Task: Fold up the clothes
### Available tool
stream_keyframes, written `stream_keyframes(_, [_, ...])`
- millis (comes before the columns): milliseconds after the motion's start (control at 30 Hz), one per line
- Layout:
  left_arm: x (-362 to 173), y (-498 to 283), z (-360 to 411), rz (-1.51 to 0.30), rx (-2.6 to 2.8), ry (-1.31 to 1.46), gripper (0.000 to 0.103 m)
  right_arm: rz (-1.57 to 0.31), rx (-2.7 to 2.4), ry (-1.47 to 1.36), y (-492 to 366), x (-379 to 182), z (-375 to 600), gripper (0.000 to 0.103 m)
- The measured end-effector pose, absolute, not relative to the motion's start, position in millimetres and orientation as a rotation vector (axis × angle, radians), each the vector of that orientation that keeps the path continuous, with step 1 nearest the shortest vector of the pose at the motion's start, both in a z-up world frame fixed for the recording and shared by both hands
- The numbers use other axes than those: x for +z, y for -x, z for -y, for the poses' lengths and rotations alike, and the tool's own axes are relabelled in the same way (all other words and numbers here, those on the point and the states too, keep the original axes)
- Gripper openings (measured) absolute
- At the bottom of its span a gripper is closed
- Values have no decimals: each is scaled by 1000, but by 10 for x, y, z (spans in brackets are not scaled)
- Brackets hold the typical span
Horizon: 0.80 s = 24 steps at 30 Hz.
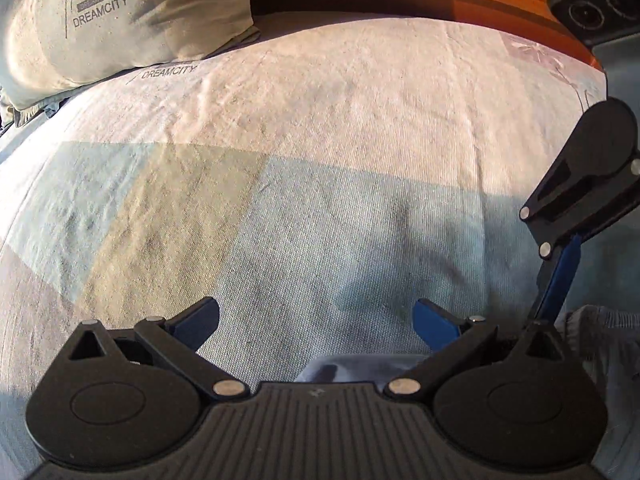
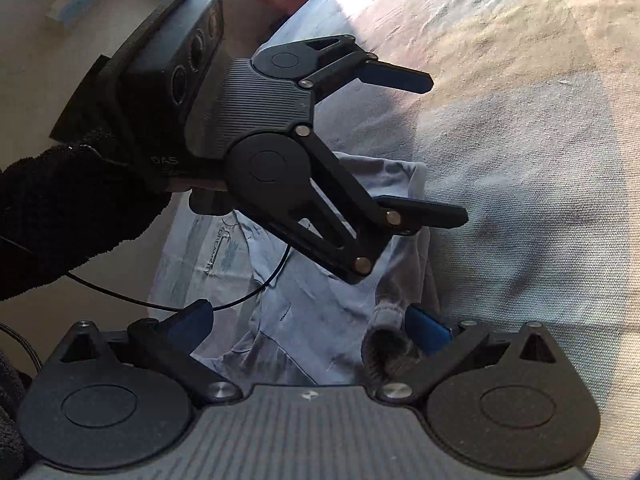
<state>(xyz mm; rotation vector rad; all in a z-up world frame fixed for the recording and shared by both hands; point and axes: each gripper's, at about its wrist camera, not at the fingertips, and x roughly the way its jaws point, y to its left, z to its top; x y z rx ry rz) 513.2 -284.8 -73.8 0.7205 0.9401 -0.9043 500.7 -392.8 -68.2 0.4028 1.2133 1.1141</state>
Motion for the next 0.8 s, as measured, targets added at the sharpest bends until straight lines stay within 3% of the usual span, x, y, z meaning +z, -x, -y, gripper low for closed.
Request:
stream_keyframes(400, [-261, -5146, 2382, -869, -865, -565, 102, -1224, 1098, -208, -5040, -970, 3737, 103])
stream_keyframes(600, [-225, -5043, 2009, -947, -823, -492, 102, -1213, 1134, -386, -5221, -1131, 3756, 103])
stream_keyframes(667, [-351, -4920, 1920, -993, -824, -514, 102, -1209, 1136, -466, -5241, -1179, 3889, 101])
stream_keyframes(733, [-452, -4776, 1818, -1034, -825, -526, 102, -1195, 1134, -469, -5236, -1185, 3951, 92])
stream_keyframes(800, [-514, -4666, 1739, -1063, -821, -513, 102, -1190, 1133, -464, -5247, -1181, 3974, 91])
